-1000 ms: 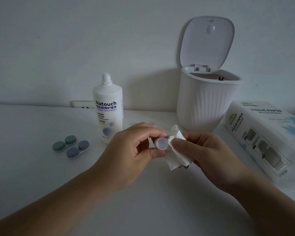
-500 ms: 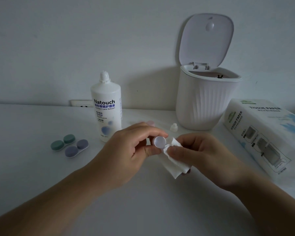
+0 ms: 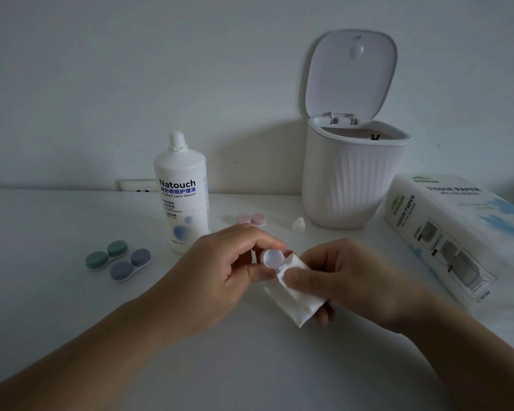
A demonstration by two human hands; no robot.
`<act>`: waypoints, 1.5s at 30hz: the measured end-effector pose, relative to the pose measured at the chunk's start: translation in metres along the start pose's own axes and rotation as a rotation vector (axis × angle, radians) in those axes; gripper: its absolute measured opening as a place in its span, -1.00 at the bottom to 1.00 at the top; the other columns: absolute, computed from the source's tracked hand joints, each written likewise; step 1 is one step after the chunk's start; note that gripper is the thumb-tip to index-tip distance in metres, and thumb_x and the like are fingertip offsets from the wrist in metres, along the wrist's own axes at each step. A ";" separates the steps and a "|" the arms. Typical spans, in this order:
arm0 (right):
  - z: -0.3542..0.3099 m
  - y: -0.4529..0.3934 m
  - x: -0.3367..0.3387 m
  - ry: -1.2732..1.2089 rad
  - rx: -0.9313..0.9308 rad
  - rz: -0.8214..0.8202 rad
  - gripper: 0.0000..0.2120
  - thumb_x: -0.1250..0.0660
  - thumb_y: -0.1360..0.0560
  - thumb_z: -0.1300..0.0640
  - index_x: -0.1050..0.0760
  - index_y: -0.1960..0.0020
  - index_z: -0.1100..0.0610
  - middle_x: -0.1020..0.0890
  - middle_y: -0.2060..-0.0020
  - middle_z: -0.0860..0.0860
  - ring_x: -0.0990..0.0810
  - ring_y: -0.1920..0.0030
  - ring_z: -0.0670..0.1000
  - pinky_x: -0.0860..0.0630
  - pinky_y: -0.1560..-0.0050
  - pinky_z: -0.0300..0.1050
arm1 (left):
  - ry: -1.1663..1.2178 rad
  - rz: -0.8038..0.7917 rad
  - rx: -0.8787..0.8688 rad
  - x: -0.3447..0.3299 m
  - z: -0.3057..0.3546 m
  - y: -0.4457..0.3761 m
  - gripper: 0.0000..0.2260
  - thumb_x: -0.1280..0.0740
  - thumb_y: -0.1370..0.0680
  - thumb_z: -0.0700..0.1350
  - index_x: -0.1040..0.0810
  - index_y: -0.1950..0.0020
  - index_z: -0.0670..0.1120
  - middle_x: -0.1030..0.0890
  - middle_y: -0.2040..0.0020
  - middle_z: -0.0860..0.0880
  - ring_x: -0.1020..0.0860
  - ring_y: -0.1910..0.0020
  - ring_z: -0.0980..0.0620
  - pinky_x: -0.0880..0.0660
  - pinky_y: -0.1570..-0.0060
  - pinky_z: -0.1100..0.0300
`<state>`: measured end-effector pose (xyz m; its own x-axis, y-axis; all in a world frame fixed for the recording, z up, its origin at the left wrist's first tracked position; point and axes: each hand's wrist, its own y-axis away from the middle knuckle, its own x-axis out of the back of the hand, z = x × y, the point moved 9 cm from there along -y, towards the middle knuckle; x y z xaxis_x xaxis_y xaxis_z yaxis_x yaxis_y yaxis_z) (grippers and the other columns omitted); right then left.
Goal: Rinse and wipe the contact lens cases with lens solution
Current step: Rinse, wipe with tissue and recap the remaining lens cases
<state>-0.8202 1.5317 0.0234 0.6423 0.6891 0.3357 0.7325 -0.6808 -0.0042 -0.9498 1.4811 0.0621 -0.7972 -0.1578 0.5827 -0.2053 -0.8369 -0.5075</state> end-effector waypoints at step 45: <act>-0.012 -0.017 0.020 0.013 0.104 0.144 -0.81 -0.51 -0.45 0.04 -0.71 -0.07 -0.04 -0.74 0.14 0.10 -0.68 0.14 0.02 -0.59 0.11 -0.20 | 0.294 0.058 0.244 -0.001 -0.052 -0.002 -0.88 -0.48 -0.49 0.11 -0.68 -0.01 0.18 -0.65 0.16 0.02 -0.53 0.22 -0.19 -0.50 0.23 0.09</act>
<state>-0.8227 1.5537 0.0414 0.7396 0.5826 0.3369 0.6532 -0.7421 -0.1507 -0.9777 1.5103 0.0301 -0.9395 -0.0817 0.3326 -0.0415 -0.9368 -0.3475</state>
